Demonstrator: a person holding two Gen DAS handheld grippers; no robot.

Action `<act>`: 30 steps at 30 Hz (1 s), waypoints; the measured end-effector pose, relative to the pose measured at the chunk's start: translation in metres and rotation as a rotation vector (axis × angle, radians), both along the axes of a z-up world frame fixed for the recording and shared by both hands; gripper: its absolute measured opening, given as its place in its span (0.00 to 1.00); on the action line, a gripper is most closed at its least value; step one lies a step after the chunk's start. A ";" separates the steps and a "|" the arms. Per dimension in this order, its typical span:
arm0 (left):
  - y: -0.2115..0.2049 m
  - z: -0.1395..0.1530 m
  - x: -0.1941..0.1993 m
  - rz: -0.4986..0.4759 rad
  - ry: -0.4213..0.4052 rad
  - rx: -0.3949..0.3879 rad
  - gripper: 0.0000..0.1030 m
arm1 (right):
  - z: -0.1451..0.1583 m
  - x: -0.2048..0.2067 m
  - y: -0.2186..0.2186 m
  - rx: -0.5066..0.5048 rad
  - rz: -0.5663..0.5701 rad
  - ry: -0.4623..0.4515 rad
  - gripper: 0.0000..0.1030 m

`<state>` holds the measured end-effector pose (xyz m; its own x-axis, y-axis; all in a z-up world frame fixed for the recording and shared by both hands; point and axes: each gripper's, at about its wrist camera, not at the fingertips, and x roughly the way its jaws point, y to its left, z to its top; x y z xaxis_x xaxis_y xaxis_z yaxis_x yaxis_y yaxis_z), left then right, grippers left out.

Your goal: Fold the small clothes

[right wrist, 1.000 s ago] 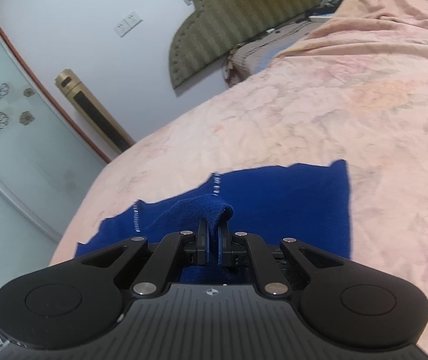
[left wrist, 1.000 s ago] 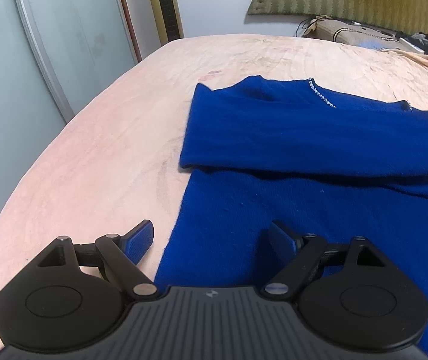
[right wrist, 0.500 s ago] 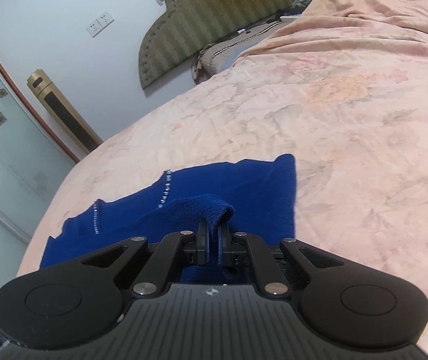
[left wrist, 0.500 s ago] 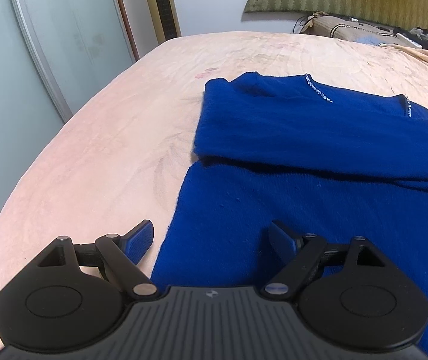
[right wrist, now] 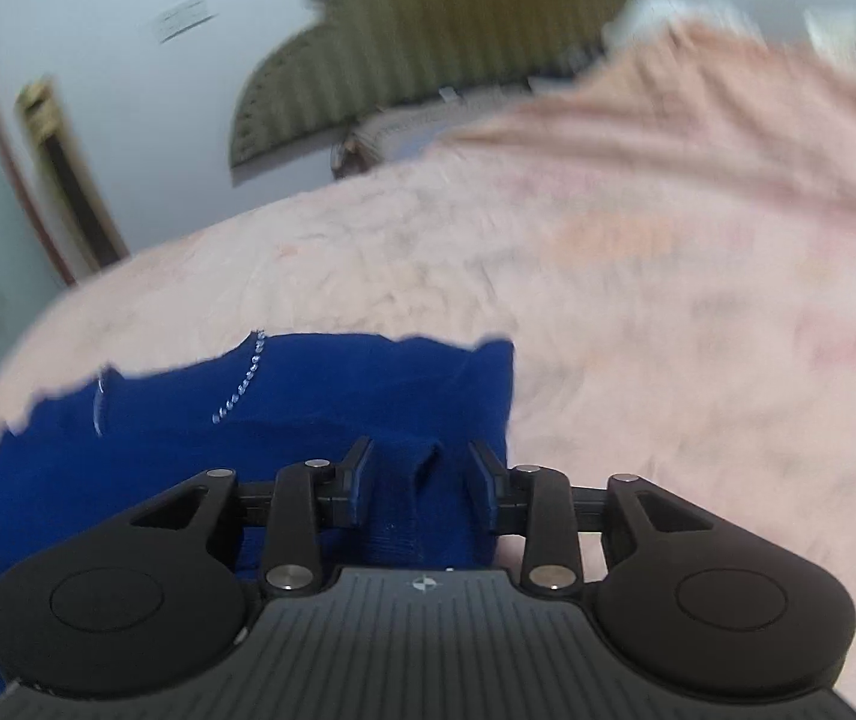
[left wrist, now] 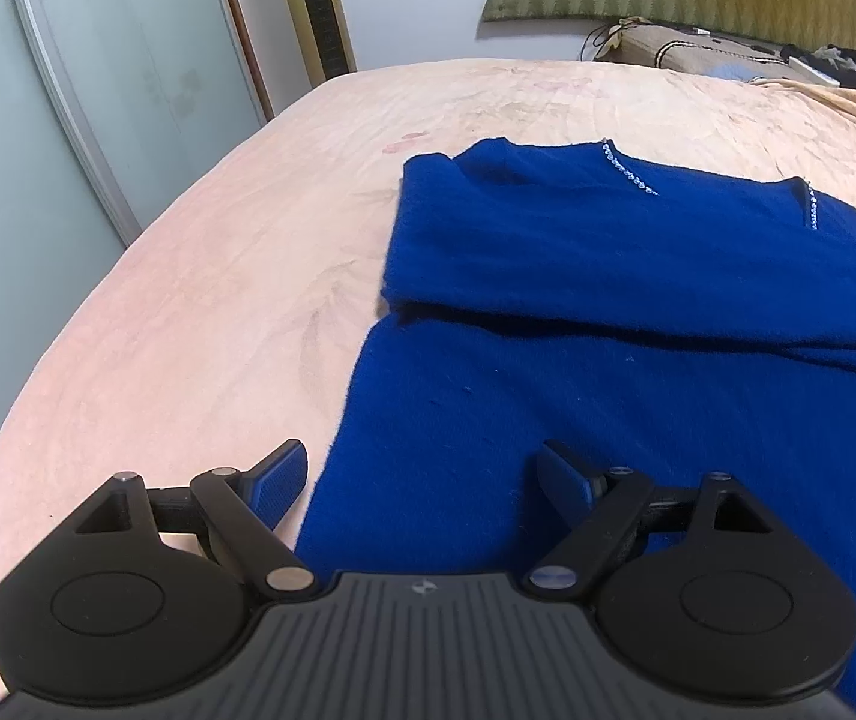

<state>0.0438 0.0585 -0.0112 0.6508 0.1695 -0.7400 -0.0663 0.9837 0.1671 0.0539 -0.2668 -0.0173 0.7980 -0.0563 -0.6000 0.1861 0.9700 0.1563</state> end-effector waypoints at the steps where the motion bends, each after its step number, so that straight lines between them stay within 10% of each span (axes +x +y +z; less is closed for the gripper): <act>1: -0.001 0.000 0.000 -0.001 0.000 -0.001 0.82 | -0.001 0.001 0.006 -0.008 0.041 0.004 0.49; 12: -0.002 0.003 -0.008 -0.009 -0.005 -0.004 0.82 | -0.008 -0.013 0.006 0.023 0.047 0.051 0.79; 30: 0.106 -0.002 -0.051 -0.237 0.073 -0.303 0.82 | -0.013 -0.128 -0.033 0.286 0.208 0.144 0.79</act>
